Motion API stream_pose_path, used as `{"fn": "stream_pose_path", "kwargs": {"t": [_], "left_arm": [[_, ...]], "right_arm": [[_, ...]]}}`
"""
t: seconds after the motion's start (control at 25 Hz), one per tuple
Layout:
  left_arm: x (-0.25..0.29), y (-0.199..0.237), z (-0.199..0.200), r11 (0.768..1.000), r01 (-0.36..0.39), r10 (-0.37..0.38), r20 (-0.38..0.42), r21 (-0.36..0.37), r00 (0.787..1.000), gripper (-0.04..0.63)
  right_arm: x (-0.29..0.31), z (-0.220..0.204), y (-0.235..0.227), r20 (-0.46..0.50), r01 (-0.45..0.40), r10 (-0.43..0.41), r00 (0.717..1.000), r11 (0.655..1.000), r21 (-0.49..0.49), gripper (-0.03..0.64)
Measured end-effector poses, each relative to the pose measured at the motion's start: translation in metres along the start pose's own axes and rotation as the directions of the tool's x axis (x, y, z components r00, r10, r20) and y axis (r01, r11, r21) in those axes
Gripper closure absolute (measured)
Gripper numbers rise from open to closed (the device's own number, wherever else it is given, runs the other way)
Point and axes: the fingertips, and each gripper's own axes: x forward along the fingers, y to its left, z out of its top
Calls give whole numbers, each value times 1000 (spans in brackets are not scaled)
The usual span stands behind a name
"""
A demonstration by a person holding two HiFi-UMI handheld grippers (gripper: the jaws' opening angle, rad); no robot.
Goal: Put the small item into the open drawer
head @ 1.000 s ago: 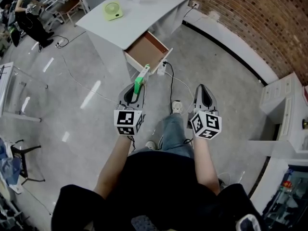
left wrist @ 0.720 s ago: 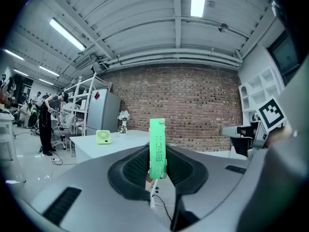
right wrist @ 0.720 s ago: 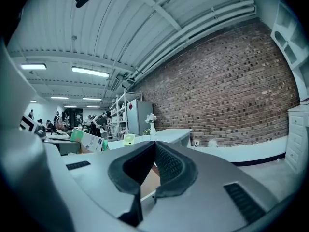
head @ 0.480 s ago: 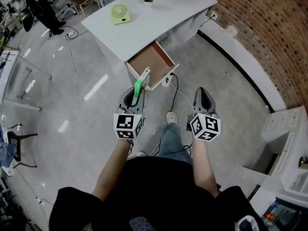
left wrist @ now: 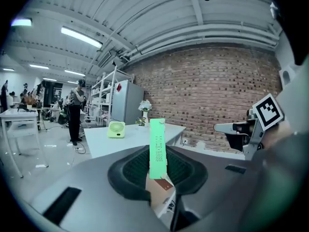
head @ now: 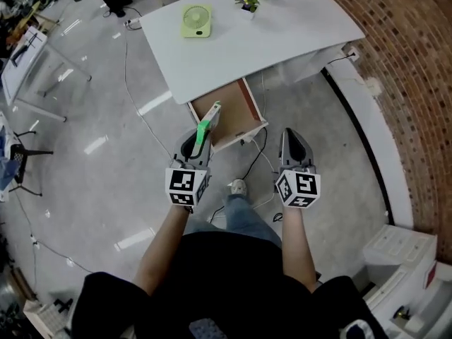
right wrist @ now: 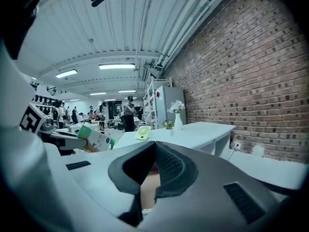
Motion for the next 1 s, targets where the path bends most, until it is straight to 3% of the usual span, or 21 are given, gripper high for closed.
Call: {"fn": "stream_pose_path", "kwargs": {"t": [0.24, 0.44, 1.0], "left_arm": [[35, -16, 2, 997, -81, 81, -14, -17, 997, 508], [44, -11, 4, 991, -133, 133, -26, -19, 991, 508], [62, -1, -15, 989, -138, 134, -79, -49, 988, 508]], "right_arm": [[45, -5, -19, -51, -156, 154, 987, 987, -32, 615], [72, -11, -16, -78, -226, 224, 971, 974, -14, 615], [101, -26, -5, -148, -266, 262, 954, 964, -9, 615]]}}
